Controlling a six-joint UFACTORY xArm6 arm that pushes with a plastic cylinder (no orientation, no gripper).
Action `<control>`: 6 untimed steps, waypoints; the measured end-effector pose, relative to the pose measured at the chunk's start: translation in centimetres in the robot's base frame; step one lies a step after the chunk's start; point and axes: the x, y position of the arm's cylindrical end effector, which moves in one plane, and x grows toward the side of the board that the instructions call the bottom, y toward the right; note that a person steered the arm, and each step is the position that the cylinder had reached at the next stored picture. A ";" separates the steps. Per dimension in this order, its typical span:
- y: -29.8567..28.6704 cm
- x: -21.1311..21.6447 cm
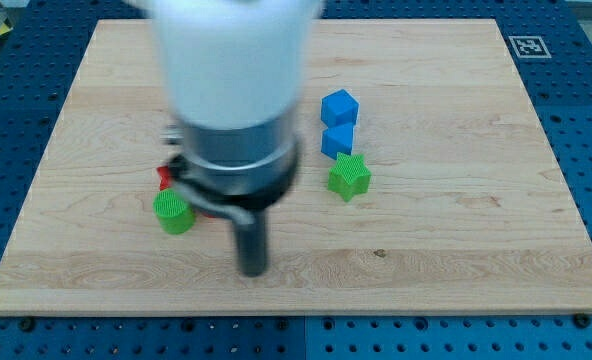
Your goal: Drag the green circle to the bottom of the red circle
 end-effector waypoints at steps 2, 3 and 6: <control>-11.4 -4.7; -10.9 -6.2; -3.9 -4.4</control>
